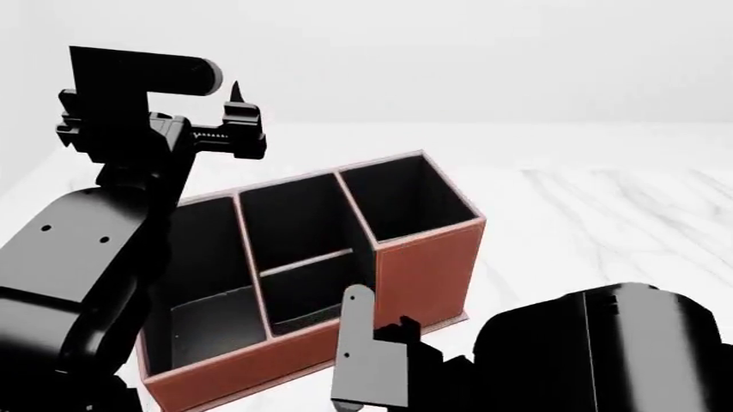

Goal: Pick up the book and place it in the right compartment of the caddy.

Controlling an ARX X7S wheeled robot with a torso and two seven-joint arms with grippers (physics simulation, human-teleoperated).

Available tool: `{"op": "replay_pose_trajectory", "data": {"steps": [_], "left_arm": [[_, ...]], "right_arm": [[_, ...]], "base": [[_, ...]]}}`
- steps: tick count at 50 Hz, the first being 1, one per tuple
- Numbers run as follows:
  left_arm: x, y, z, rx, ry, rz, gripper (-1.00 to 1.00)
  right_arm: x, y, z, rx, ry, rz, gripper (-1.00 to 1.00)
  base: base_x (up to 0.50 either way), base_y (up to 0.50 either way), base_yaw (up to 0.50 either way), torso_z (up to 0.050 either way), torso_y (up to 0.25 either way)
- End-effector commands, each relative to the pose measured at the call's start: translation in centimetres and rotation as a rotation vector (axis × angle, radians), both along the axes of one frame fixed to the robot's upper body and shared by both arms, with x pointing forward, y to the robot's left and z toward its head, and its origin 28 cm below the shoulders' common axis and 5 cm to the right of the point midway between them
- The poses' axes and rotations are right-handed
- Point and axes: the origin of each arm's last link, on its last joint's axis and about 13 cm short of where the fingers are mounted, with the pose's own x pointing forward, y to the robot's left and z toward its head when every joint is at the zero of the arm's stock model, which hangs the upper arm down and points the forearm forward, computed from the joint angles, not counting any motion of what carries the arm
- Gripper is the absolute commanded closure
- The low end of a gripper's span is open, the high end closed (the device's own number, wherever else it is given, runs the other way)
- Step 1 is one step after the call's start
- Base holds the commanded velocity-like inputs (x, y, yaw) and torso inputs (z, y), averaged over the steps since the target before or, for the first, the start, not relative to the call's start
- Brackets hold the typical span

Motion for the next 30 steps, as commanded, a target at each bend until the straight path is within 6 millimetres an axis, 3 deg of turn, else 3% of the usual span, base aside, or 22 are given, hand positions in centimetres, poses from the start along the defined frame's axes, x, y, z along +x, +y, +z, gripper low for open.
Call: {"op": "replay_pose_trajectory", "data": {"steps": [1, 13, 28, 29, 30], "left_arm": [[-0.1, 0.1, 0.0, 0.002, -0.002, 0.000, -1.00], [-0.1, 0.1, -0.1, 0.001, 0.000, -0.001, -1.00], [0.0, 0.2, -0.4, -0.002, 0.005, 0.001, -1.00], [0.0, 0.2, -0.4, -0.002, 0.006, 0.002, -1.00], [0.0, 0.2, -0.4, -0.002, 0.005, 0.002, -1.00]], "right_arm": [[1.4, 1.9, -2.7, -0.108, 0.074, 0.075, -1.00], [1.4, 2.2, -3.1, -0.121, 0.085, 0.087, -1.00], [1.8, 2.3, -5.4, -0.151, 0.136, 0.095, -1.00], [1.8, 2.3, -5.4, -0.150, 0.131, 0.095, 1.00], [1.8, 2.3, -5.4, -0.150, 0.131, 0.094, 1.00]], "base": [[0.00, 0.00, 0.00, 0.000, 0.000], [0.00, 0.00, 0.00, 0.000, 0.000], [0.00, 0.00, 0.00, 0.000, 0.000], [0.00, 0.00, 0.00, 0.000, 0.000], [0.00, 0.00, 0.00, 0.000, 0.000]]}}
